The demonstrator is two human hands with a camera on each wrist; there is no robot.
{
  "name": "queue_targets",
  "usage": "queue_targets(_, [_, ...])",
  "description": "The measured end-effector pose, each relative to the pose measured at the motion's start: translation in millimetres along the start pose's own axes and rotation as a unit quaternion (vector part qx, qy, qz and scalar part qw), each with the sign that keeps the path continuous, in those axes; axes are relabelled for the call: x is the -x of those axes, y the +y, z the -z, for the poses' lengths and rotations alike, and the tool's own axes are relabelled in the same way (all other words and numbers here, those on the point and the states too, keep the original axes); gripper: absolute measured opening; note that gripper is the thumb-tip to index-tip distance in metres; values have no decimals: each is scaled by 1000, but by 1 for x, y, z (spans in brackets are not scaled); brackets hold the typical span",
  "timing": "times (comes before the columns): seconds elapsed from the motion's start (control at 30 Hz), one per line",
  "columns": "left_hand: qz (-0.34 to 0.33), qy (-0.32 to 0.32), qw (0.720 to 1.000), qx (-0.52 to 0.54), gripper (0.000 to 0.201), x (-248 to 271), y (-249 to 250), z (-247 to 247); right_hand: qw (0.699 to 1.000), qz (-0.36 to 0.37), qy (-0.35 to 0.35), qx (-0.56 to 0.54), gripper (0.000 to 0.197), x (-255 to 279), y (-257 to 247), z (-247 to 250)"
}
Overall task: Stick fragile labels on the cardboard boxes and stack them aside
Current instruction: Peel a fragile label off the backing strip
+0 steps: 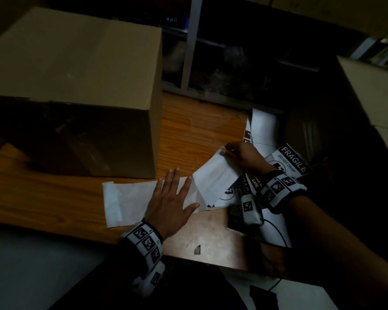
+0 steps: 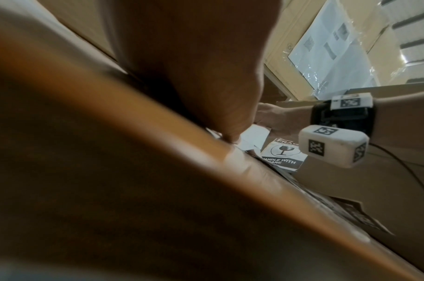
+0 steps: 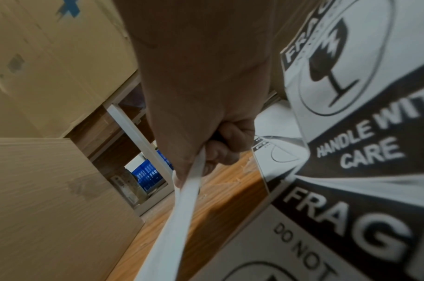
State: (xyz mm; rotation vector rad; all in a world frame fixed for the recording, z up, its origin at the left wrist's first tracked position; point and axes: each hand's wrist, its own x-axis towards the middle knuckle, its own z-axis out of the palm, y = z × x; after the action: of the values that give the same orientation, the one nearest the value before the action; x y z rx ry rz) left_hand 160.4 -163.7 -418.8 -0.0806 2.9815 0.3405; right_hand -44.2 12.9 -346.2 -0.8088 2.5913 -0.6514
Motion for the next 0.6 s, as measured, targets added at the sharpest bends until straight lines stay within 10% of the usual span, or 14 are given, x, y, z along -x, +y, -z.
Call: queue_targets(0.6, [-16,19,1000,17,85,1,-7,1,998,-67,-1,-16,31,1,-6,6])
